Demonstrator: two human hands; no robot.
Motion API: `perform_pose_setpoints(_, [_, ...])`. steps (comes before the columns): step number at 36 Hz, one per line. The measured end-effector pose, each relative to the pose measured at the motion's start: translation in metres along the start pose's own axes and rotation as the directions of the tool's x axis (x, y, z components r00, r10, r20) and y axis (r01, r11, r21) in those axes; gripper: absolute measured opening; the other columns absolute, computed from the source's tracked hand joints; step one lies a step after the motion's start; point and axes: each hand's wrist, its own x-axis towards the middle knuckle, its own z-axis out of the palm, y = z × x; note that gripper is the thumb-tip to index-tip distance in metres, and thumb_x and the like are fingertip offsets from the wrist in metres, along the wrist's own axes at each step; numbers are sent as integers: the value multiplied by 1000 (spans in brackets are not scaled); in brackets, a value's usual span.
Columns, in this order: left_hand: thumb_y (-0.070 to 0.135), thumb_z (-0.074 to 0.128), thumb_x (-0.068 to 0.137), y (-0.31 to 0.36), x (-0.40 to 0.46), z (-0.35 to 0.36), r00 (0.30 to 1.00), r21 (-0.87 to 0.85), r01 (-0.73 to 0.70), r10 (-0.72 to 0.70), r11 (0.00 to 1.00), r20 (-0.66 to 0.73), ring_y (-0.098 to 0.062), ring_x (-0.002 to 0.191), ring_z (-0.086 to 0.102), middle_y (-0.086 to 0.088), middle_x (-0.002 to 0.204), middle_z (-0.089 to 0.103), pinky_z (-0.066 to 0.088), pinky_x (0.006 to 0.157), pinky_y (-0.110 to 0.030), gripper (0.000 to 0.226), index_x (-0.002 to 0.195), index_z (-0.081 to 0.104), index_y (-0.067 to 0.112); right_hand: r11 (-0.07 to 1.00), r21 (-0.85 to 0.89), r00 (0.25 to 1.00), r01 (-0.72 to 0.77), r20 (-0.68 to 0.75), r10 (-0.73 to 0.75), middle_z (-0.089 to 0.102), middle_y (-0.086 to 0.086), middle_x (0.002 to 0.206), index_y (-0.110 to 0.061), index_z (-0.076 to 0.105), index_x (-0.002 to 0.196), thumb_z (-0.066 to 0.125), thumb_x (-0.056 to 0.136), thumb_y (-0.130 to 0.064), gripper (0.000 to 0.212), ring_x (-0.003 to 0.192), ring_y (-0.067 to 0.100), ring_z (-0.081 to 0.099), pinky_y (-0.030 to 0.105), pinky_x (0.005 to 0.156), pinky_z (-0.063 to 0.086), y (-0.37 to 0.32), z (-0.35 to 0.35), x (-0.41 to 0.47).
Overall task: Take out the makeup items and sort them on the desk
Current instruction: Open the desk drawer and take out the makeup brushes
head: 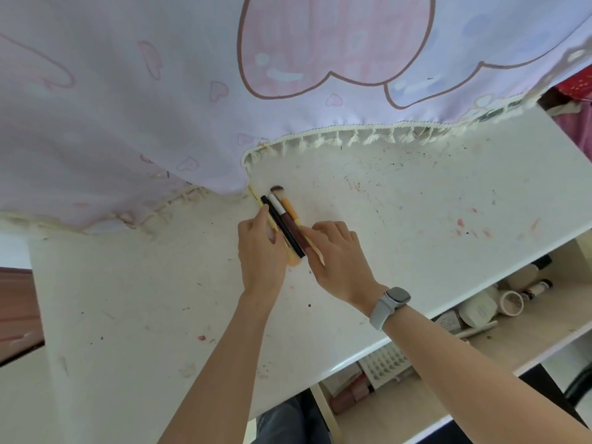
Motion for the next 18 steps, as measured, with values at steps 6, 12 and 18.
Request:
perform_pose_setpoints(6, [13,49,96,1,-5,2,998,83,-61,61,995,7,-17,99,55,-6,119,52,37,85,-18,38,134,51,11,996,-72,999,43,-10,-44,59,2,102,-16,54,122,45,87,-30,38,89,23,51,35,66,44,3,4,-13])
perform_pose_setpoints(12, [17,48,96,4,-12,0,997,69,-79,77,994,33,-22,105,57,-6,124,53,45,92,-30,40,136,47,14,992,-93,994,89,75,-82,61,4,106,-13,56,125,40,90,-39,46,92,27,58,37,69,47,9,-6,-16])
perform_pose_setpoints(18, [16,51,95,7,-60,0,971,107,-236,238,966,-7,-17,108,54,-1,123,49,48,86,-28,33,128,52,14,984,163,996,66,-62,-57,61,7,104,-5,57,120,41,91,-19,35,90,22,60,30,74,50,30,-39,-65])
